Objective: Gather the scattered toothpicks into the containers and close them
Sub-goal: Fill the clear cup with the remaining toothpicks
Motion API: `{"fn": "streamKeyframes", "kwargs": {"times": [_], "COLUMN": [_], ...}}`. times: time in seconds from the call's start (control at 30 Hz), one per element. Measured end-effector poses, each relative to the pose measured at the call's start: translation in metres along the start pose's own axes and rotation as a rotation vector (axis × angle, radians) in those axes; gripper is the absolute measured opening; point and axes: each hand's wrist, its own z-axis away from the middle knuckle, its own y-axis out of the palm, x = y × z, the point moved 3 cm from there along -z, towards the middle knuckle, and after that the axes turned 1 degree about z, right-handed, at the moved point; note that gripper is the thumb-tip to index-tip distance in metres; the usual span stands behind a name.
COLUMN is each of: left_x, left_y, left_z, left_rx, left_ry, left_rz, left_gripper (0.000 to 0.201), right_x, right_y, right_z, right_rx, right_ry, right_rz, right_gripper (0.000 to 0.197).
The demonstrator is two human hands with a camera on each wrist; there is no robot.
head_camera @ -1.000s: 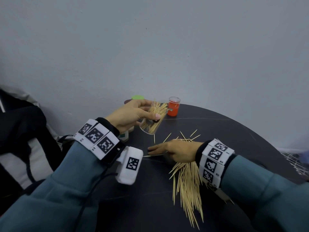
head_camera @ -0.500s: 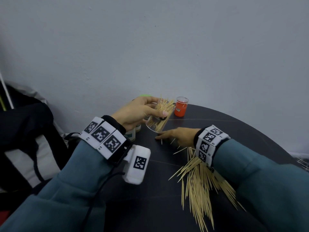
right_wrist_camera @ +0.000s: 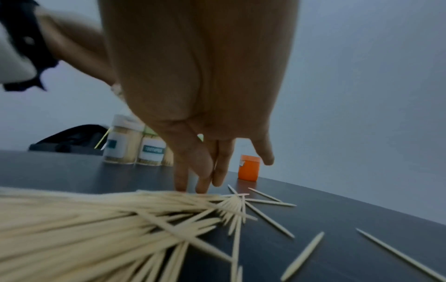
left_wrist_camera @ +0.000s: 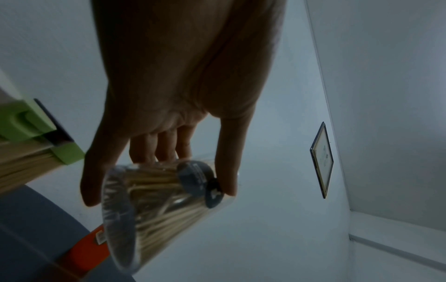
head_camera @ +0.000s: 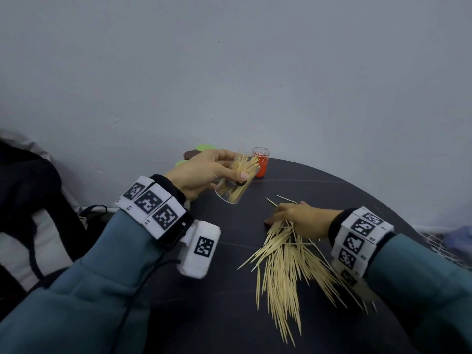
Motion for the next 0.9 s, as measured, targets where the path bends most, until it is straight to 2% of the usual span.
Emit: {"fn": "streamKeyframes", "kwargs": {"times": [0.17, 0.3, 0.43, 0.57, 0.77, 0.9], "left_x": [-0.003, 0.0, 0.002, 0.001, 0.001, 0.001], "left_y": [0.013, 0.015, 0.013, 0.017, 0.026, 0.031], "left_z": [-0.004, -0.007, -0.01, -0.011, -0.013, -0.013], "left_rx": [0.035, 0.037, 0.032, 0.031, 0.06, 0.065], "left_ry": [-0.007, -0.024, -0.031, -0.022, -0.027, -0.038], "left_rz": [-0.041, -0.068, -0.086, -0.091, -0.109, -0.121], "left_gripper": [0.027, 0.026, 0.026, 0.028, 0.027, 0.032], "right_x": [-0.028, -0.036, -0.025, -0.019, -0.016, -0.009], "right_y": [-0.015, -0.014, -0.01, -0.004, 0.004, 0.008], "right_z": [-0.008, -0.017, -0.022, -0.01, 0.017, 0.027], "right_rx": [-0.158, -0.114, -0.05, -0.056, -0.04, -0.07], "right_ry": [0.141, 0.293, 0.228, 0.118, -0.021, -0.058], "right_rz": [-0.134, -0.145, -0.092, -0.073, -0.174, -0.172], "right_gripper": [0.064, 0.064, 0.057, 0.065, 0.074, 0.061]}}
